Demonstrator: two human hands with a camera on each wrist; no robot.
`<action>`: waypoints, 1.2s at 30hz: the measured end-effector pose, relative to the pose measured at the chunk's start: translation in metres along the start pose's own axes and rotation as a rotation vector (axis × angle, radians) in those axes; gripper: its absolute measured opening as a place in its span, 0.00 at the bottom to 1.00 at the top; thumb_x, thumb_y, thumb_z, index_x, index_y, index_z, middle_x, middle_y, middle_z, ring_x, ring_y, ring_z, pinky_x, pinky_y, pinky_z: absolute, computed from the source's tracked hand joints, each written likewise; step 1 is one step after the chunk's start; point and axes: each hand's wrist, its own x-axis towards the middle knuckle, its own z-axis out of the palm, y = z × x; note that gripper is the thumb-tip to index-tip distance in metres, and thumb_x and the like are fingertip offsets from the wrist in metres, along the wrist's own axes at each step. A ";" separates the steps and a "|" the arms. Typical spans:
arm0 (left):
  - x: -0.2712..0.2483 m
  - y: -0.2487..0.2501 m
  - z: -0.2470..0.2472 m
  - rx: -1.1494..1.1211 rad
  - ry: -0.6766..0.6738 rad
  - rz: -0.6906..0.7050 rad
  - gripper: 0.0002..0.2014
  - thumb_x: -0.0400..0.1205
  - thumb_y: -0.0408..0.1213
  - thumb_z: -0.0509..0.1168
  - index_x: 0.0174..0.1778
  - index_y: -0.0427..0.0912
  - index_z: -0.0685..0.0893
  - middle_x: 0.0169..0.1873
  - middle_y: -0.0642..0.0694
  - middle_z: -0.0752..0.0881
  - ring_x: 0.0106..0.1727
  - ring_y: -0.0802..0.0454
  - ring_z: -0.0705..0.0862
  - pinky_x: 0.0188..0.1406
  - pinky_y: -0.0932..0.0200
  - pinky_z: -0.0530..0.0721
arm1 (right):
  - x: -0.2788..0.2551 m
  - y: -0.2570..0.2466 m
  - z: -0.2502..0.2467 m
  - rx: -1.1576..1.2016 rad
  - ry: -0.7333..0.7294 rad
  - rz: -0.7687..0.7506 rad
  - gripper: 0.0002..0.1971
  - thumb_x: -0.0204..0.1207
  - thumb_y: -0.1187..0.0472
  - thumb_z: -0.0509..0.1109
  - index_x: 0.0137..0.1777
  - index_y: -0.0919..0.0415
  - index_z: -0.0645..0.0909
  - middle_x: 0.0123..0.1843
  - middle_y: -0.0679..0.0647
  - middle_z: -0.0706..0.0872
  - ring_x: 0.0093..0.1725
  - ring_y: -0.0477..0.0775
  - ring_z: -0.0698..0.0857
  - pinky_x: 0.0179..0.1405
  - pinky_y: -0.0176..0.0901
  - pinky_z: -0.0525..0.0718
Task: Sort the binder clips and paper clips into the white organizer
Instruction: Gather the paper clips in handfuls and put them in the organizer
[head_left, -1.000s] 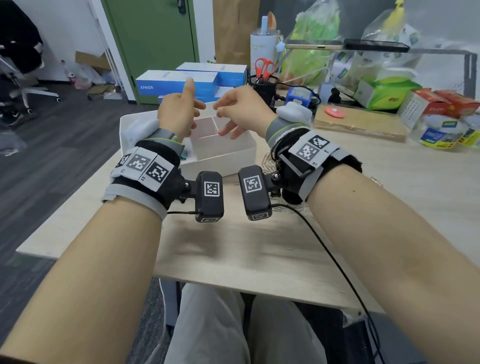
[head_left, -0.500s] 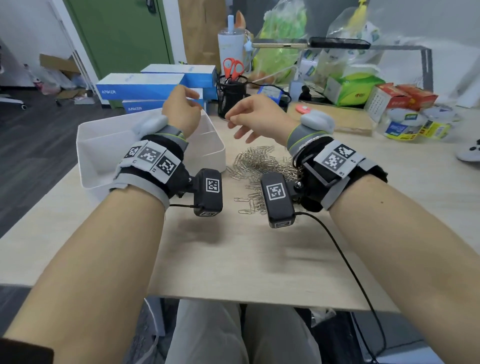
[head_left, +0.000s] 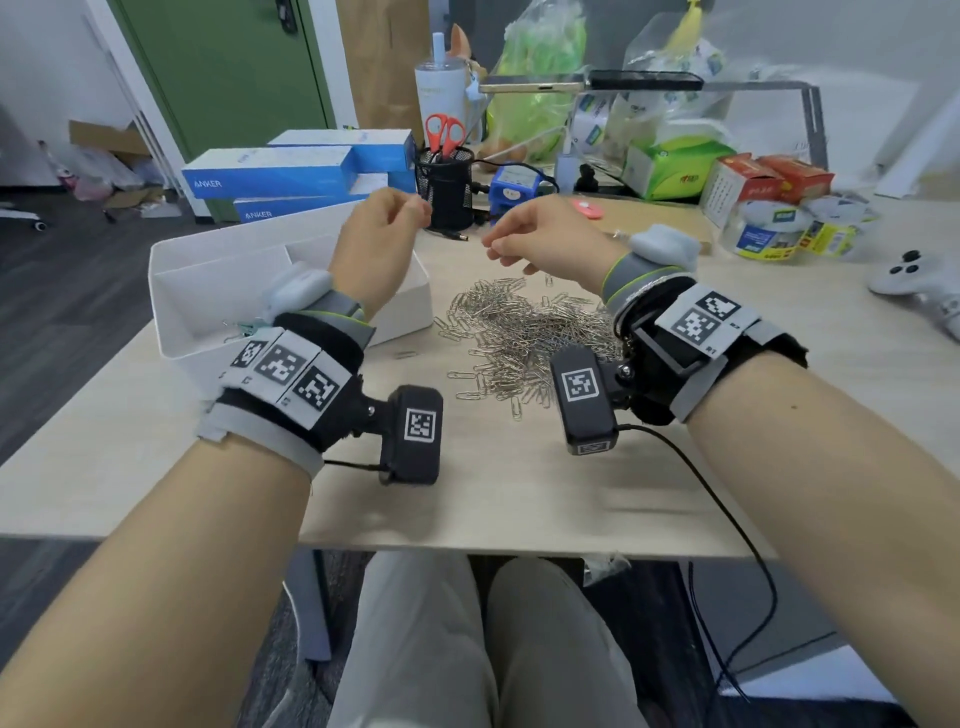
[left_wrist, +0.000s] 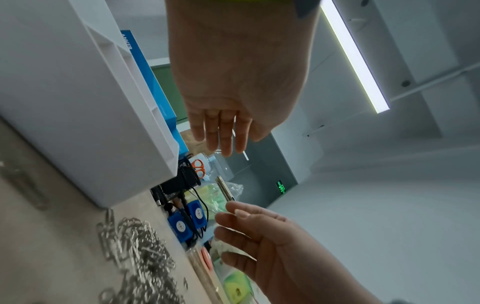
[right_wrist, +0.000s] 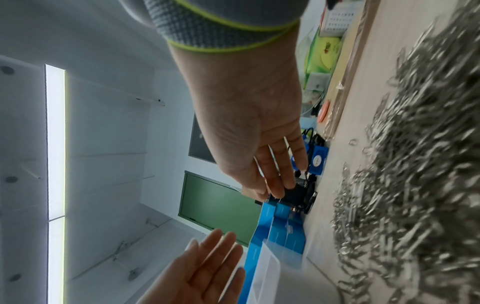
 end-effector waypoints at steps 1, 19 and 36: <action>-0.007 0.001 0.000 0.044 -0.049 -0.015 0.16 0.86 0.42 0.55 0.60 0.37 0.82 0.53 0.44 0.85 0.55 0.48 0.80 0.58 0.55 0.77 | -0.004 0.003 -0.002 -0.020 0.012 -0.004 0.10 0.77 0.67 0.66 0.54 0.64 0.86 0.53 0.60 0.90 0.46 0.50 0.84 0.41 0.37 0.80; -0.061 -0.025 0.028 0.533 -0.505 -0.264 0.24 0.83 0.52 0.50 0.53 0.33 0.79 0.63 0.32 0.80 0.68 0.37 0.76 0.74 0.47 0.69 | -0.058 0.064 -0.038 -0.129 0.077 0.115 0.11 0.77 0.66 0.68 0.56 0.66 0.87 0.44 0.57 0.86 0.25 0.32 0.79 0.22 0.18 0.71; -0.046 -0.003 0.092 0.518 -0.253 -0.300 0.32 0.83 0.48 0.58 0.79 0.33 0.62 0.80 0.37 0.61 0.82 0.43 0.58 0.77 0.50 0.58 | -0.063 0.089 -0.053 -0.244 0.191 0.228 0.23 0.76 0.60 0.69 0.71 0.59 0.75 0.74 0.56 0.76 0.72 0.56 0.75 0.62 0.40 0.71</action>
